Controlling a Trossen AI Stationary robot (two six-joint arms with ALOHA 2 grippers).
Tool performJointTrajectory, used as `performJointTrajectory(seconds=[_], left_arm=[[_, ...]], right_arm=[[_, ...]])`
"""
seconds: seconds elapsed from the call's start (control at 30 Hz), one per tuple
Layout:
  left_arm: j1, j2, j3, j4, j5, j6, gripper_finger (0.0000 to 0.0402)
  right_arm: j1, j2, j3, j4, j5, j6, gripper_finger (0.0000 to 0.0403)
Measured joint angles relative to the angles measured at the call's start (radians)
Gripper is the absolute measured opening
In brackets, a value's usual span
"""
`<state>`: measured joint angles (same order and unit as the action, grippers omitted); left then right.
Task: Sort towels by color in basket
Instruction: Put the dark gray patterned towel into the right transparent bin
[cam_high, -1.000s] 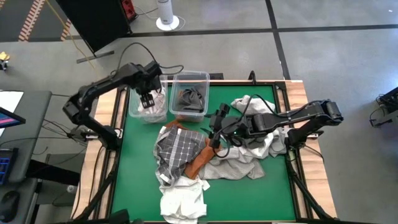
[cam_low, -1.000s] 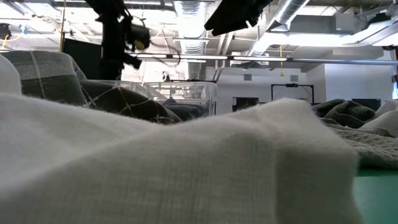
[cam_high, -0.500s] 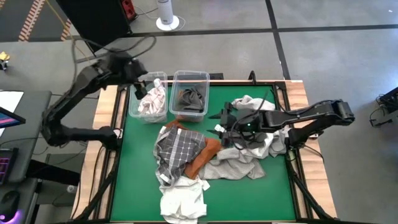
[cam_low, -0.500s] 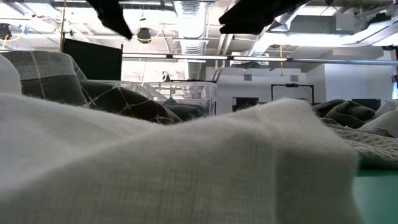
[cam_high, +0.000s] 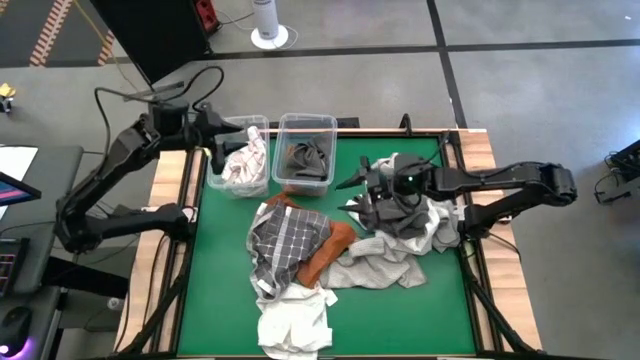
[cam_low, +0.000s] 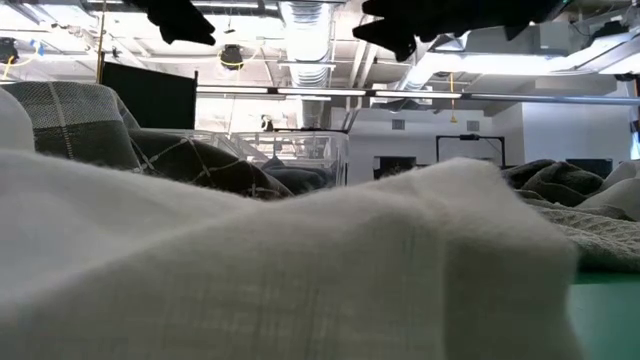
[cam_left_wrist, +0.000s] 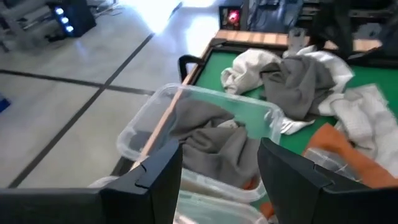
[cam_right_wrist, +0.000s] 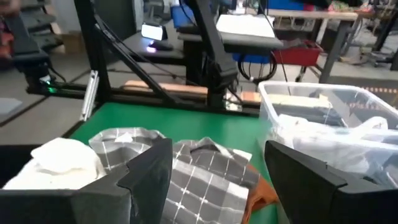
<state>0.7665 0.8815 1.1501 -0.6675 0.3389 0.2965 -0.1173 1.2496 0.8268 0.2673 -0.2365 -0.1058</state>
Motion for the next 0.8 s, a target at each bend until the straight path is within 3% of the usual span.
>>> performJointTrajectory(seconds=[0.27,0.6,0.8], left_arm=[[-0.075,-0.059,-0.170,0.167,0.043,-0.043,0.0198],[-0.231,-0.105,-0.329,0.350,0.347,-0.099,0.0198],[-0.293,-0.102,-0.339,0.372,0.426,-0.100,0.0198]], right_arm=[[-0.016,0.012,0.000,0.021,-0.009,0.000,0.0285],[-0.016,0.013,0.000,0.022,-0.009,0.001,0.0285],[-0.013,0.013,0.000,0.027,-0.009,0.002,0.0285]])
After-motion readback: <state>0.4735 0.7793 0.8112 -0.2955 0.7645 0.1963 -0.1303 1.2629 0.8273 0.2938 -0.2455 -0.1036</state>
